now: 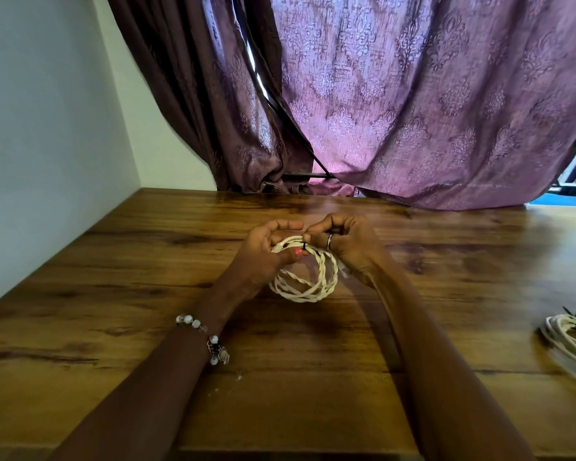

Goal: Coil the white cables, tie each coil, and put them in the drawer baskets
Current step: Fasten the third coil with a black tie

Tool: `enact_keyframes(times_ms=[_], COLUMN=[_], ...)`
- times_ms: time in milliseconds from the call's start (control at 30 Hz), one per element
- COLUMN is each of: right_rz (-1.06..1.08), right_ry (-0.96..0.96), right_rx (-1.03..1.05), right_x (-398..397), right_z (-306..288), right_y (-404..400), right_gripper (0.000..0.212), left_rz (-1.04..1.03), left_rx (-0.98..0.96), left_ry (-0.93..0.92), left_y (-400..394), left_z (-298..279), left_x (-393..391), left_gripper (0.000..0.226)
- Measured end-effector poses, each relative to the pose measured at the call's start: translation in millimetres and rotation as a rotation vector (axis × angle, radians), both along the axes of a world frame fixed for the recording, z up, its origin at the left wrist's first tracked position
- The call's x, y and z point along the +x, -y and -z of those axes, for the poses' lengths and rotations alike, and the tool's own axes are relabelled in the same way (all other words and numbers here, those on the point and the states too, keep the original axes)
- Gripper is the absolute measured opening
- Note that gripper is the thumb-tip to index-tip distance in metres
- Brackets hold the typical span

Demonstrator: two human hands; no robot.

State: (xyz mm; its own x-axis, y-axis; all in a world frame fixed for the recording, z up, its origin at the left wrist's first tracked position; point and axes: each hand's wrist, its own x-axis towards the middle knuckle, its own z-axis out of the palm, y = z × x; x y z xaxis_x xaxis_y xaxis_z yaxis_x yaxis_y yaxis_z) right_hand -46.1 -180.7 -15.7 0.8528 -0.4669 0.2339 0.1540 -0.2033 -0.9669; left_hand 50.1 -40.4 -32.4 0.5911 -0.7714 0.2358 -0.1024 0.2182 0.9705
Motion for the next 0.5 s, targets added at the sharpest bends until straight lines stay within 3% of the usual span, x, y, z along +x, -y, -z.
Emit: enact_keyframes(times_ms=[167, 500], right_rz=[-0.010, -0.082], right_ry=[0.000, 0.010], right_rx=[0.069, 0.247], right_x=[1.2, 1.4], right_z=[1.0, -0.3], right_y=[0.4, 0.9], right_gripper=[0.006, 0.013], left_rz=[-0.102, -0.166], left_rx=[0.028, 0.011], left_ry=[0.107, 0.212], left_y=[5.7, 7.4], left_z=[5.6, 10.9], left_x=[0.1, 0.4], left_gripper=[0.042, 0.045])
